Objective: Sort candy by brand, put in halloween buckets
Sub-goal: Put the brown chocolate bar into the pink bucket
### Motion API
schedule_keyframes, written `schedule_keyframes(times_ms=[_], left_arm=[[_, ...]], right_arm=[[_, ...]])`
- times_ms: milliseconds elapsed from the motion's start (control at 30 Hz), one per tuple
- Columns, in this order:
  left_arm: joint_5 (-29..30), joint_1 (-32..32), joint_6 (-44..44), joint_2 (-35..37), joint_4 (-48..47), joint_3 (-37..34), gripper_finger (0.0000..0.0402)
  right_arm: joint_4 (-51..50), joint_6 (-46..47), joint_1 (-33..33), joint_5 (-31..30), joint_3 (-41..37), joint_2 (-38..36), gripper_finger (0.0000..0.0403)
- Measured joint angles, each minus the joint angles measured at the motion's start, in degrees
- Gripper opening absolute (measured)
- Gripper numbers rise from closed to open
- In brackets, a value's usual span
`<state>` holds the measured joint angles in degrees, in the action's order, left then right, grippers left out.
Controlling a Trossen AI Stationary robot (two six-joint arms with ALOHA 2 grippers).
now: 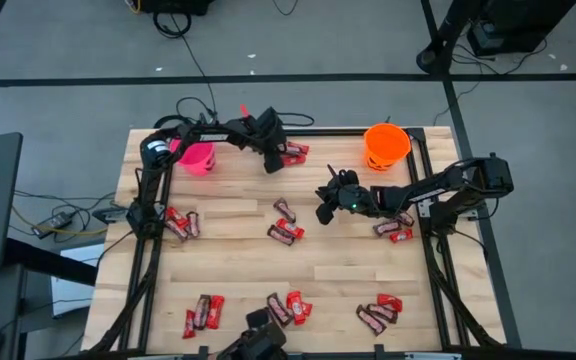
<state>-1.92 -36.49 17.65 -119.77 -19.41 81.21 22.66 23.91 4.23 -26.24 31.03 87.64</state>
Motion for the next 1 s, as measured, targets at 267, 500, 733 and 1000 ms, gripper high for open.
schedule_keyframes(times_ms=[267, 500, 733, 1000], left_arm=[[-4.01, 0.07, 0.07, 0.02, 2.9, 0.0, 0.0008], [-1.73, 0.07, -0.02, 1.26, -0.21, 0.0, 0.0004], [3.45, 0.11, -2.78, 7.35, -8.87, 0.0, 0.0003], [12.23, 0.27, -3.16, 17.3, -21.29, 0.0, 0.0003]], right_arm=[[-0.44, -0.07, -1.45, 0.41, 0.0, 0.0, 0.0077], [0.88, 2.19, -1.6, -0.55, -0.02, 0.0, 0.0075], [6.77, 3.51, -1.05, -1.07, -0.04, 0.0, 0.0064], [11.58, 0.54, -2.78, -10.66, -0.04, 0.22, 0.0041]])
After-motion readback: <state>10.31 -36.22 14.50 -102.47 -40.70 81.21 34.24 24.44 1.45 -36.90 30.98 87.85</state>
